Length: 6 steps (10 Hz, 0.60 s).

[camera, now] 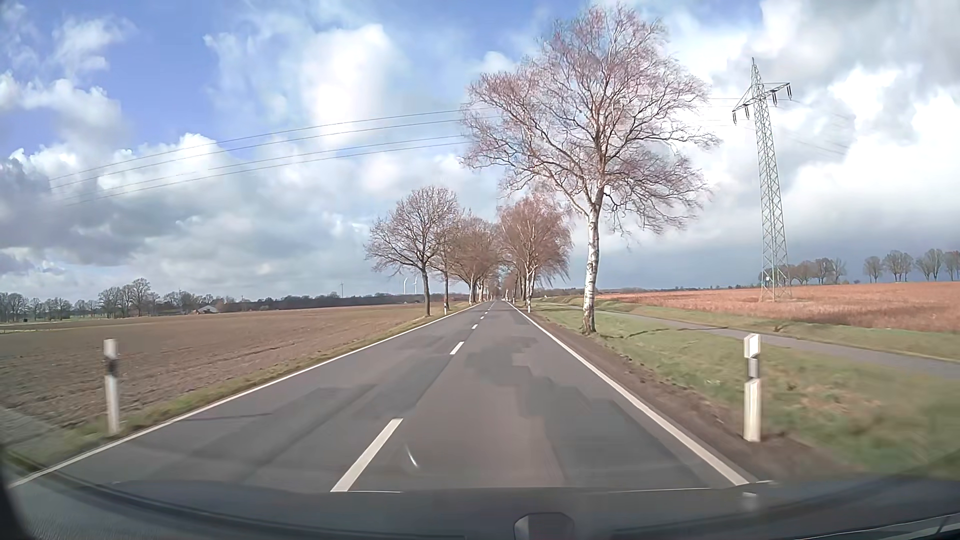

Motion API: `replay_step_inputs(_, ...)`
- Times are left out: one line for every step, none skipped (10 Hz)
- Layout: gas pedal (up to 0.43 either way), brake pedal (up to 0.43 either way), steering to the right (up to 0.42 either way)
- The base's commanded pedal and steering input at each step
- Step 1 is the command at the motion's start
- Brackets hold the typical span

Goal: Follow the waypoints while adhering to traffic rules and regulations

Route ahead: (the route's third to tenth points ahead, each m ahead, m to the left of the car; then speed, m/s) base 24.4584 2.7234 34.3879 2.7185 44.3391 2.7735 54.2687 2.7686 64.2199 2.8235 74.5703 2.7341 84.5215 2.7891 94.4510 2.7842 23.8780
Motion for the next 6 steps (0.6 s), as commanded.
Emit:
replay_step_inputs(0.280,0.000,-0.003)
replay_step_inputs(0.280,0.000,-0.003)
replay_step_inputs(0.280,0.000,-0.003)
replay_step_inputs(0.280,0.000,-0.003)
replay_step_inputs(0.280,0.000,-0.003)
replay_step_inputs(0.287,0.000,-0.003)
